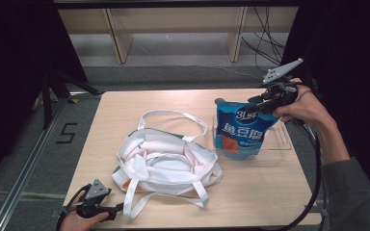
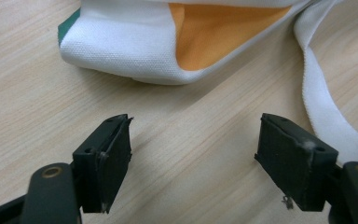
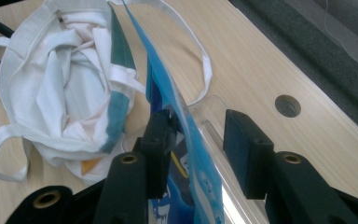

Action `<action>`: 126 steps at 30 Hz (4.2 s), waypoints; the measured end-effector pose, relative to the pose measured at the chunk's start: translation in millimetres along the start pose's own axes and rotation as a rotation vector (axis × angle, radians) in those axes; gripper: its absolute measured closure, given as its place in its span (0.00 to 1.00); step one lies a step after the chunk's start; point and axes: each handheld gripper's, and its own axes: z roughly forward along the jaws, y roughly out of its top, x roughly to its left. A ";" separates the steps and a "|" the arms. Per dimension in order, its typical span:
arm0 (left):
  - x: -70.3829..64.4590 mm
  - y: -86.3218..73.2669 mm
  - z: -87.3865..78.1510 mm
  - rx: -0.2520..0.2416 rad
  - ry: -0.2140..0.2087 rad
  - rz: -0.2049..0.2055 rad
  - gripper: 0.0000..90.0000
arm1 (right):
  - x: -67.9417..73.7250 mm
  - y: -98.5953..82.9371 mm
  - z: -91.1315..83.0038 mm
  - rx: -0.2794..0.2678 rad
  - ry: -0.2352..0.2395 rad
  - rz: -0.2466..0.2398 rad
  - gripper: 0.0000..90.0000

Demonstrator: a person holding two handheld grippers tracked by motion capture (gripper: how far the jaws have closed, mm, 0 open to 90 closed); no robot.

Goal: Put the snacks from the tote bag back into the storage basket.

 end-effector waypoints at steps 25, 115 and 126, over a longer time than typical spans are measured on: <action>-0.2 -0.8 0.4 -0.006 0.001 -0.021 0.28 | 15.9 -11.1 -20.2 -0.080 -0.099 0.148 0.42; -0.6 1.8 3.9 -0.014 0.013 0.003 0.28 | 96.5 -142.8 14.3 -0.218 -0.227 0.311 0.30; -1.7 1.0 4.7 -0.003 -0.003 -0.009 0.28 | 124.2 -149.9 34.5 -0.196 -0.220 0.284 0.30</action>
